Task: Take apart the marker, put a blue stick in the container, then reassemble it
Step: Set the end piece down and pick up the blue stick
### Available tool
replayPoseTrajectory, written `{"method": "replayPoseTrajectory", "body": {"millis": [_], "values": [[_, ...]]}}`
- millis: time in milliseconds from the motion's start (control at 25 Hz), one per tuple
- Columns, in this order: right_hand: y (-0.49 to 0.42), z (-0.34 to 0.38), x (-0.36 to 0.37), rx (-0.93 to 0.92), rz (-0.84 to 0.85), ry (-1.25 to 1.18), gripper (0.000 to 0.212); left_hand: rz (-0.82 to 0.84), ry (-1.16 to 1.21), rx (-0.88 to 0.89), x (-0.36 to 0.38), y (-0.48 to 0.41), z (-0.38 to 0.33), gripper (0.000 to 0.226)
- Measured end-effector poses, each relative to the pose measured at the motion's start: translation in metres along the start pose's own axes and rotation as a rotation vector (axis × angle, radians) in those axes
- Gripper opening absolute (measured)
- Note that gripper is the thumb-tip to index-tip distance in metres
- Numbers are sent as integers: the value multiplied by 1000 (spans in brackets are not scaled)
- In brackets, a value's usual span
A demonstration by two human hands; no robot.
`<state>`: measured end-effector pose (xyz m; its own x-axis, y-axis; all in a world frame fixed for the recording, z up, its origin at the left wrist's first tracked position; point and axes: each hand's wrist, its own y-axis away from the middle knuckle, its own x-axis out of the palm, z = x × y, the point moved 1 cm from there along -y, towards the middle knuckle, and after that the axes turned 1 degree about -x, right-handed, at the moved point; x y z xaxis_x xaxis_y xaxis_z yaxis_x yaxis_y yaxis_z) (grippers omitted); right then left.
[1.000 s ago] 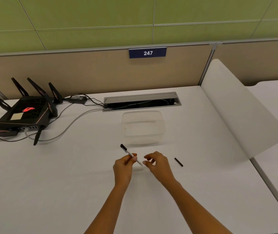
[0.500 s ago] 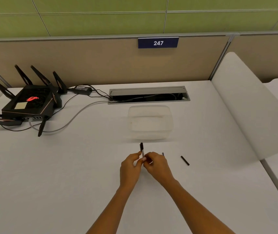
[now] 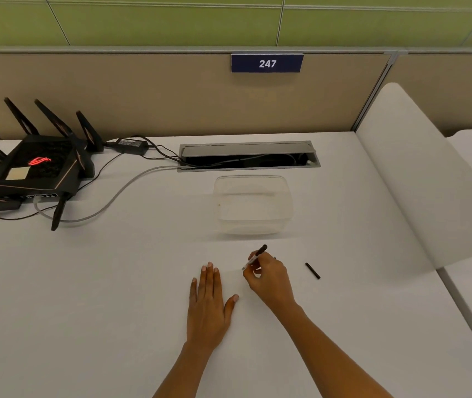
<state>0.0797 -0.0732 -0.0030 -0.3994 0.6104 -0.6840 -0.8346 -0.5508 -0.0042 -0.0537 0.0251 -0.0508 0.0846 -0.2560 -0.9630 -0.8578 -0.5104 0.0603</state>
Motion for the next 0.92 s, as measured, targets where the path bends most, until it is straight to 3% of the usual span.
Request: {"method": "replayPoseTrajectory", "body": {"millis": [920], "values": [[-28,23,-30,-25,-96,-125,10,-1,-19,2,-1,0,1,78]]}}
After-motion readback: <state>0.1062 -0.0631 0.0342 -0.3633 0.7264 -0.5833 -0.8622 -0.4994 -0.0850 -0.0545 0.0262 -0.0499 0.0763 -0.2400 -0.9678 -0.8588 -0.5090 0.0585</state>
